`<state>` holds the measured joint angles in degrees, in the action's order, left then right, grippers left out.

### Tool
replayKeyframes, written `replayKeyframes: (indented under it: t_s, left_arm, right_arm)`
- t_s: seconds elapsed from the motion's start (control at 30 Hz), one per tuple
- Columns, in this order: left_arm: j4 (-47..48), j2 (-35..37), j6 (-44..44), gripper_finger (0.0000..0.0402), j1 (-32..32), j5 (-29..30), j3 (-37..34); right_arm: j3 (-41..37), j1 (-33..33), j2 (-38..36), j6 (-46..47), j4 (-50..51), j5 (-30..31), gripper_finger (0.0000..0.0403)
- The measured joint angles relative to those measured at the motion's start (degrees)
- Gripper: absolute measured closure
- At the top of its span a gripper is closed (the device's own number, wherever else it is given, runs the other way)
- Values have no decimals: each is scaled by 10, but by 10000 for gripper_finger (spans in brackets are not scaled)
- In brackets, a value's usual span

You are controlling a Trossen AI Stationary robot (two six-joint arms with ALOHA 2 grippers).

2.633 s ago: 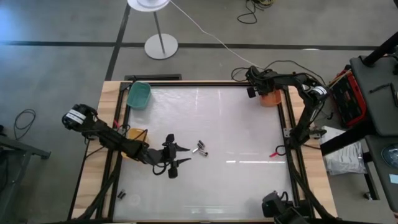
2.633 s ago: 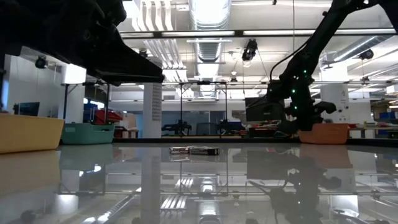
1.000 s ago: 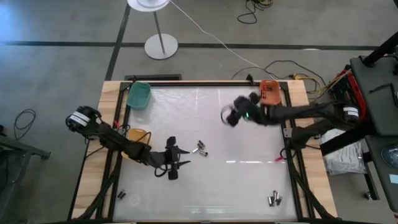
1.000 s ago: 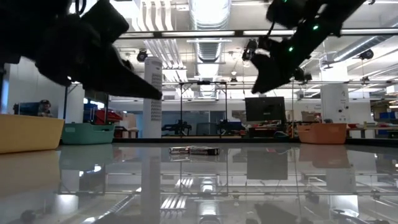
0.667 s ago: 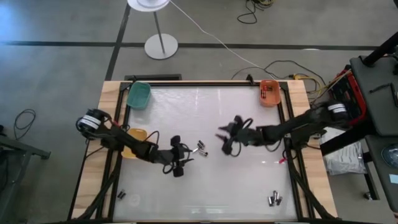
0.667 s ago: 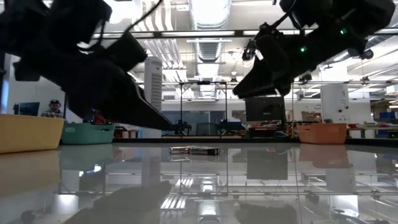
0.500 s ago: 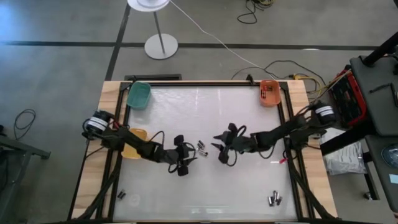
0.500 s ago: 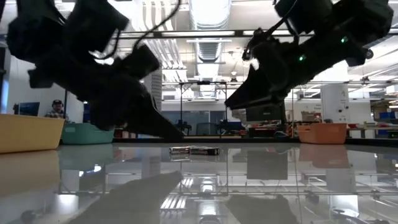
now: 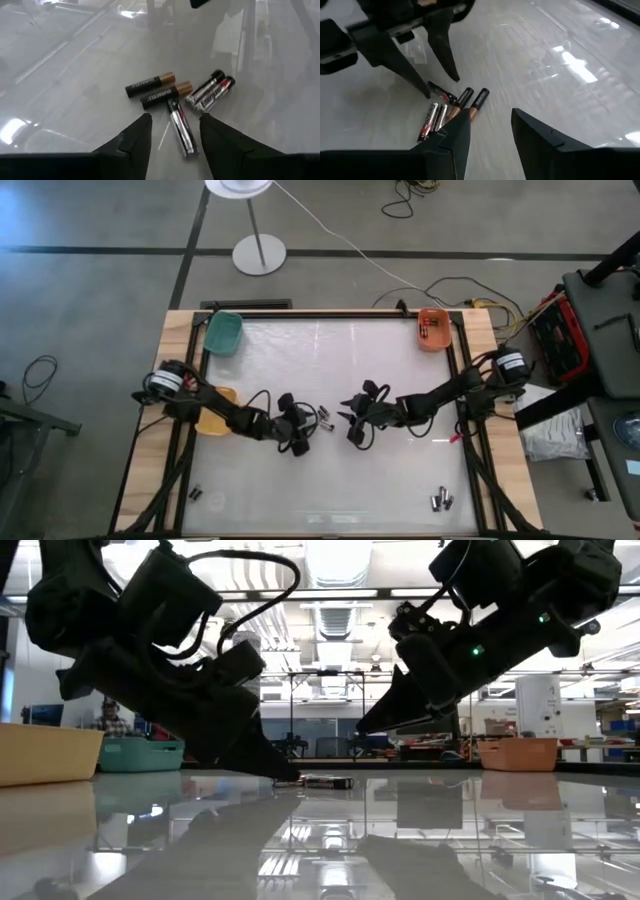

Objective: Sort batteries
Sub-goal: Put the silver battery into the yellow bin

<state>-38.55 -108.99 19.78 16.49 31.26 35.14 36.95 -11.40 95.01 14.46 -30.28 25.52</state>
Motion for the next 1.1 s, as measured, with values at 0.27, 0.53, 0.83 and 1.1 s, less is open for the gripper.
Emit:
replayKeyframes:
  t_s: [0.27,0.53,0.83,1.1]
  left_arm:
    - [-14,-29,44,387,0,10,-1]
    - [-23,-61,94,387,-1,13,-1]
    - [-28,-62,66,361,0,4,-7]
    - [-31,-62,62,358,0,-2,-12]
  right_arm:
    - [0,0,-10,-18,-1,0,255]
    - [0,-1,-20,-41,0,0,251]
    - [0,-17,-20,-40,37,-1,270]
    - [0,-24,-20,-40,53,-1,280]
